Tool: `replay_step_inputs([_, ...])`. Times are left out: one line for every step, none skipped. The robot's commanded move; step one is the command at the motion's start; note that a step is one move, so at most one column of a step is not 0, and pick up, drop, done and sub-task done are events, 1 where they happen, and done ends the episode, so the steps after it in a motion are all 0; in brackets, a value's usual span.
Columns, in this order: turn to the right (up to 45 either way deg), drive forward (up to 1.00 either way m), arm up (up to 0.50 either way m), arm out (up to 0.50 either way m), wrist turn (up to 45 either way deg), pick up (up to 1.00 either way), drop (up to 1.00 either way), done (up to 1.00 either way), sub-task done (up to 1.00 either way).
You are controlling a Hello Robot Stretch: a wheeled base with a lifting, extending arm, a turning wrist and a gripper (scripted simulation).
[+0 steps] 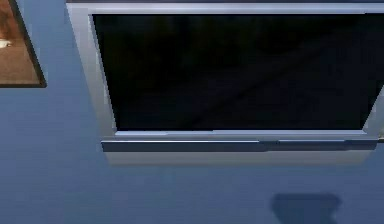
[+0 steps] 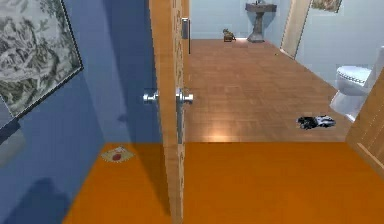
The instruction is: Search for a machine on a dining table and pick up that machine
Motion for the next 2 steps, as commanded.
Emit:
replay_step_inputs([45.0, 0.00, 0.00, 0.00, 0.0, 0.00, 0.00, 0.00, 0.00])
replay_step_inputs([45.0, 0.00, 0.00, 0.00, 0.0, 0.00, 0.00, 0.00, 0.00])
